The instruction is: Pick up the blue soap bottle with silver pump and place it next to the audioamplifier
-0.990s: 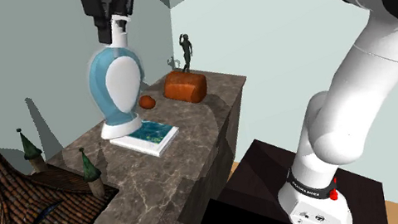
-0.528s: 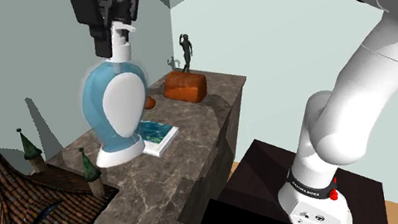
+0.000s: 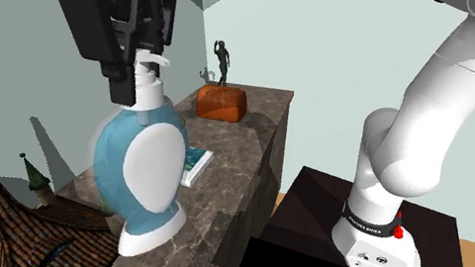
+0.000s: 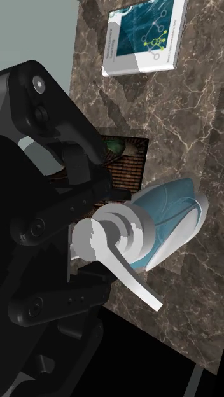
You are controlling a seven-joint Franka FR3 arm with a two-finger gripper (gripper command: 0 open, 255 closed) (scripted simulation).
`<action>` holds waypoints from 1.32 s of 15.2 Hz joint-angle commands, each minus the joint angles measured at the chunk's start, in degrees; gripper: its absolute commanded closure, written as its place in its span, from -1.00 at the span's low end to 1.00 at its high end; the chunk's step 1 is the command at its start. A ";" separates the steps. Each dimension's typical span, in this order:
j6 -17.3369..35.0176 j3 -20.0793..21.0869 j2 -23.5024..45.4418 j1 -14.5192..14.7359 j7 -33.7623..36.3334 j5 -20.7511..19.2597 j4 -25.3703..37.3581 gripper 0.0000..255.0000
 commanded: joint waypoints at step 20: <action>15.80 -0.04 -5.88 1.61 -2.43 3.20 -21.25 1.00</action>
